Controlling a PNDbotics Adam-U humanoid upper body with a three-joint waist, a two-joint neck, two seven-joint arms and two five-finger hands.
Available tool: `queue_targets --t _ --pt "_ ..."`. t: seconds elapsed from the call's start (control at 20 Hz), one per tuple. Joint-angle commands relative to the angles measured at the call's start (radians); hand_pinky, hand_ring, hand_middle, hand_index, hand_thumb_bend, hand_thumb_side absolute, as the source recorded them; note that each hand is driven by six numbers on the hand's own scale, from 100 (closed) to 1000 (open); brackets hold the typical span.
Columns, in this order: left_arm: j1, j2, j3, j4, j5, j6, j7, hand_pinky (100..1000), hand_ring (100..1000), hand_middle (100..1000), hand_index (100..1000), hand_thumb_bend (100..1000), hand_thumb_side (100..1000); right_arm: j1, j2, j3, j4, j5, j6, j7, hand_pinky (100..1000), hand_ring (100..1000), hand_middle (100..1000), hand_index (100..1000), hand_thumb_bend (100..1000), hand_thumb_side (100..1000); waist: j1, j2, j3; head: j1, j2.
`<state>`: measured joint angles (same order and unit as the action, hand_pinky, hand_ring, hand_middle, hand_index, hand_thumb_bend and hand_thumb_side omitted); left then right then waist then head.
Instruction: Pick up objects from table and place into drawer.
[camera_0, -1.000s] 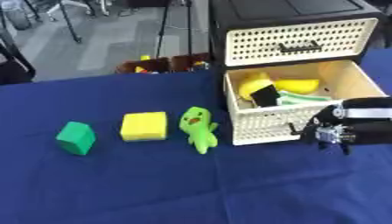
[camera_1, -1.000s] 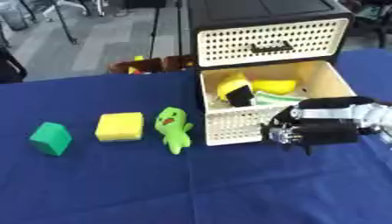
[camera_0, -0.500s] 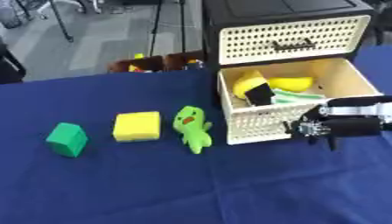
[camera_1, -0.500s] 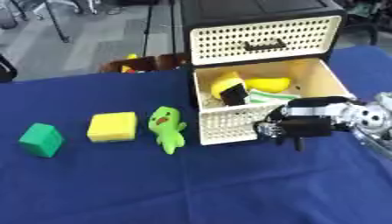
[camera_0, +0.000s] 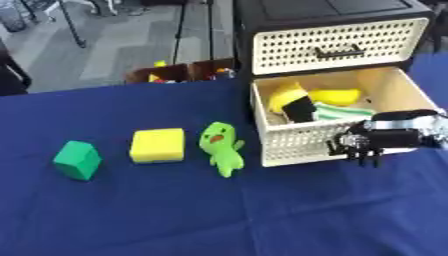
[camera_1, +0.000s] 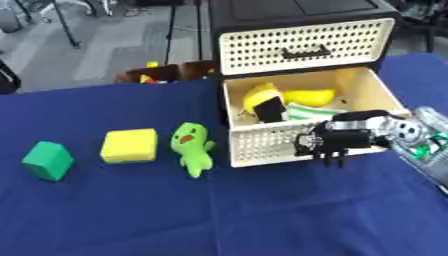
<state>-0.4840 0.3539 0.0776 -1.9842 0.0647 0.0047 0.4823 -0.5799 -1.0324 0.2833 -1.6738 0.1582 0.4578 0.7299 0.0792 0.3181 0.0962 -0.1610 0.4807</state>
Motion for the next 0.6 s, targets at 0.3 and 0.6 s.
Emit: queue_targets --t 0.3,0.6 --pt "-0.005 0.008 0.011 -0.016 0.004 -0.003 0.003 474 582 517 826 611 810 -0.057 0.027 -0.006 0.118 0.029 -0.014 -0.024 597 788 776 806 100 1000 0.0 -0.011 0.011 -0.005 -0.023" --pt "-0.003 0.004 0.009 -0.016 0.005 -0.003 0.001 474 581 516 826 611 812 -0.085 0.051 -0.006 0.167 0.04 -0.031 -0.035 596 788 779 808 100 1000 0.0 -0.008 0.013 -0.003 -0.028"
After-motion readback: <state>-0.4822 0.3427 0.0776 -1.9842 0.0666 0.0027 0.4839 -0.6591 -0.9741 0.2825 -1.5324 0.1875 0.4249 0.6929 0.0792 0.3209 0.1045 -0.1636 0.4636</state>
